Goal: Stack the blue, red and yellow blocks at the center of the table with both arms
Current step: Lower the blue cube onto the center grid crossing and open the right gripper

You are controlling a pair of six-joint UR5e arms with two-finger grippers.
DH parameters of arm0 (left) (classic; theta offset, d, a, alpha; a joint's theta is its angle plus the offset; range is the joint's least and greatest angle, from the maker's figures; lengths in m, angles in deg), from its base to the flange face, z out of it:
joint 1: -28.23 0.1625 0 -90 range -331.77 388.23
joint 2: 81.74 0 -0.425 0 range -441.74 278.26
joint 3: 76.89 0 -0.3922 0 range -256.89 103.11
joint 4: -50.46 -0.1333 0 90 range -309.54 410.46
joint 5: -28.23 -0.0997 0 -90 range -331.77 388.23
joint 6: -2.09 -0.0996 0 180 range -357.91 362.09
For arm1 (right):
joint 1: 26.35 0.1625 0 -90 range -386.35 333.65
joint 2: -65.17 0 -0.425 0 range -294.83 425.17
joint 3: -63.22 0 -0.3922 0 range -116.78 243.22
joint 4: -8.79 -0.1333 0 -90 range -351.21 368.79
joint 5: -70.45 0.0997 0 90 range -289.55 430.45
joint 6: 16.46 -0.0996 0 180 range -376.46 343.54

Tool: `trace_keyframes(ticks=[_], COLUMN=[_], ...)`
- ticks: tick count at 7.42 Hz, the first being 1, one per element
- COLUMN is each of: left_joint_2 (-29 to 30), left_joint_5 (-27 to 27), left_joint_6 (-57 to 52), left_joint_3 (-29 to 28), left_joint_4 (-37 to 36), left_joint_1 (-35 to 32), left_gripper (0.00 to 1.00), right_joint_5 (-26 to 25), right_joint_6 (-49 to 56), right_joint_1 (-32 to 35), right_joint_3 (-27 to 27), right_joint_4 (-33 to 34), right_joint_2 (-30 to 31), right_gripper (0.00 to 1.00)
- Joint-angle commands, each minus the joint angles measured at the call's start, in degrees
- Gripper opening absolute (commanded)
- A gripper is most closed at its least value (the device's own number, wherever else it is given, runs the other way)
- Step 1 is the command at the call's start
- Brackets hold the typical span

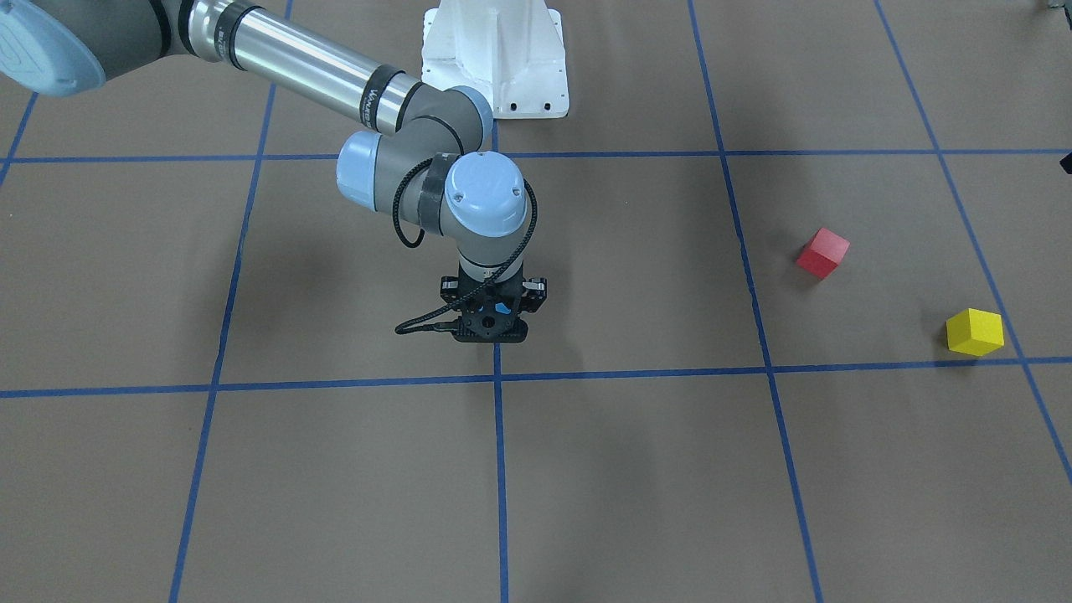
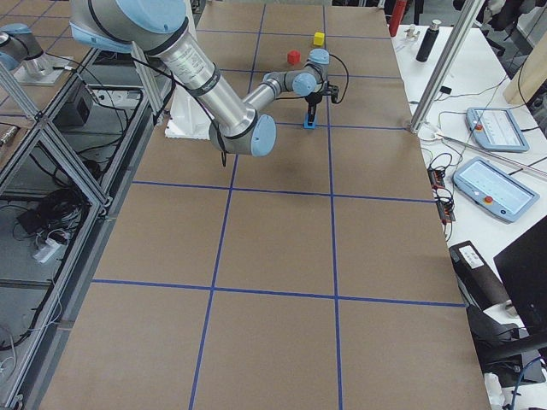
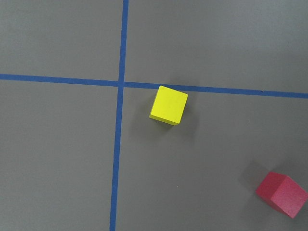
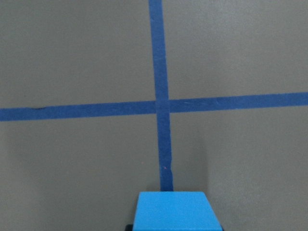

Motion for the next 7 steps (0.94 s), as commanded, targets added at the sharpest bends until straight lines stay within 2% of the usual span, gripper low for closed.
trace_keyframes(ticks=[1,2,3,5,6,7], left_joint_2=[0.0,0.0,0.0,0.3,0.4,0.5], left_joint_5=[0.0,0.0,0.0,-0.1,-0.6,-2.2], left_joint_6=[0.0,0.0,0.0,2.9,6.5,14.5], left_joint_3=[0.0,0.0,0.0,-0.1,-0.2,-0.5], left_joint_4=[0.0,0.0,0.0,0.2,2.3,6.2], left_joint_1=[0.0,0.0,0.0,0.2,4.1,9.4], left_gripper=[1.00,1.00,1.00,1.00,1.00,1.00], right_joint_5=[0.0,0.0,-0.1,0.0,0.4,0.9], right_joint_6=[0.2,0.3,0.3,1.1,1.6,1.5], right_joint_1=[-0.1,-0.1,-0.1,0.0,0.4,1.3], right_joint_3=[0.2,0.3,0.3,0.2,-0.9,-3.3], right_joint_4=[0.0,0.0,0.0,0.0,0.1,0.4], right_joint_2=[0.0,-0.1,-0.1,-0.6,-0.6,0.2], right_gripper=[0.61,0.91,0.99,1.00,1.00,1.00])
